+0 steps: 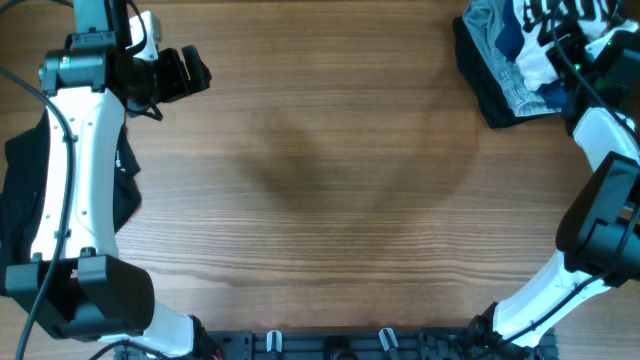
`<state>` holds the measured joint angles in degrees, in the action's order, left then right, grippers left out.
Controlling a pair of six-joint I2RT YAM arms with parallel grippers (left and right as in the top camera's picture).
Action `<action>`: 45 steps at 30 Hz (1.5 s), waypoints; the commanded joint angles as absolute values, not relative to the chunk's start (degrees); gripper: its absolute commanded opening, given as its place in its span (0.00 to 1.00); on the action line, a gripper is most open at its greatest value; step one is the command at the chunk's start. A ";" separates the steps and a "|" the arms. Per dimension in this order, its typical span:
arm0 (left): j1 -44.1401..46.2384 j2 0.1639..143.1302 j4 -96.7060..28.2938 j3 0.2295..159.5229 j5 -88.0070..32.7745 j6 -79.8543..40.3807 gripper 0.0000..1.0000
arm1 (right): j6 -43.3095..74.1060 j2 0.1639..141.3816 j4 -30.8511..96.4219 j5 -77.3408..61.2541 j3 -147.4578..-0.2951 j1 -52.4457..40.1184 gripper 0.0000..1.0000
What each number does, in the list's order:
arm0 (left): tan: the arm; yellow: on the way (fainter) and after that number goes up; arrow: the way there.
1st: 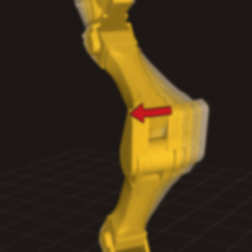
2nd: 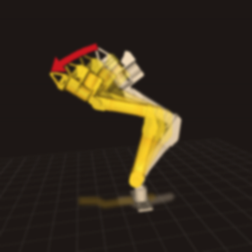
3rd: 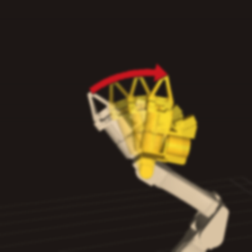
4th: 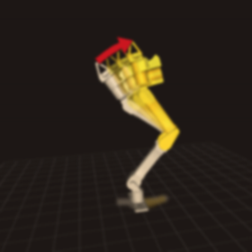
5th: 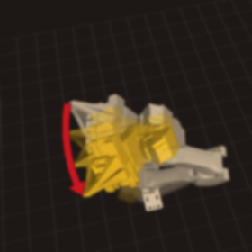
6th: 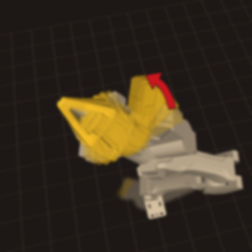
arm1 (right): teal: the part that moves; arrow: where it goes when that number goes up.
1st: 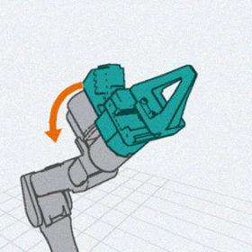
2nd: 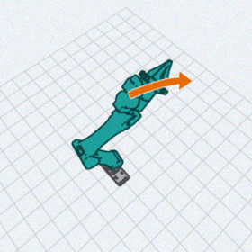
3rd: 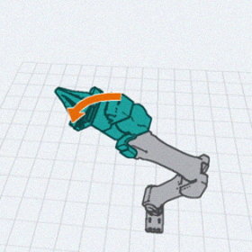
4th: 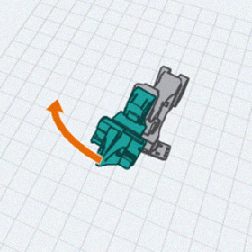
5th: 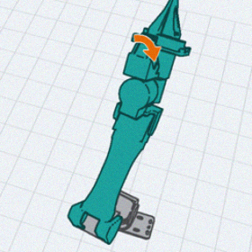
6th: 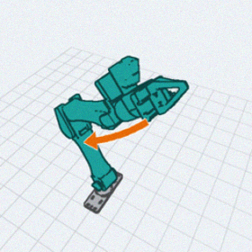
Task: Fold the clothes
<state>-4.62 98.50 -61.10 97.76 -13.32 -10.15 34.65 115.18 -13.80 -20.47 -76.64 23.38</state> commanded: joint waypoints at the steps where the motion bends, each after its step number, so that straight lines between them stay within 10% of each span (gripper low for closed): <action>1: -4.78 99.42 -60.93 97.51 -13.39 -9.21 1.00 | 25.78 105.51 -1.30 -27.03 -77.25 26.35 0.99; 8: -4.78 99.46 -60.82 97.51 -13.39 -9.21 1.00 | 2.85 89.41 10.13 -19.55 -77.25 28.71 1.00; 14: -4.78 100.47 -60.38 97.51 -13.39 -9.21 1.00 | 1.69 107.92 -12.58 -12.43 -81.73 26.68 1.00; 24: -4.73 103.50 -60.07 97.51 -13.39 -9.23 1.00 | 1.50 143.92 15.88 -10.79 -98.63 24.18 1.00; 45: -4.73 103.61 -60.07 97.51 -13.39 -9.23 1.00 | 0.58 67.16 31.16 -6.37 -98.67 24.45 1.00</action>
<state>-4.62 103.28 -60.20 97.71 -13.32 -10.15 -0.08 68.97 30.94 -7.40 -99.13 24.40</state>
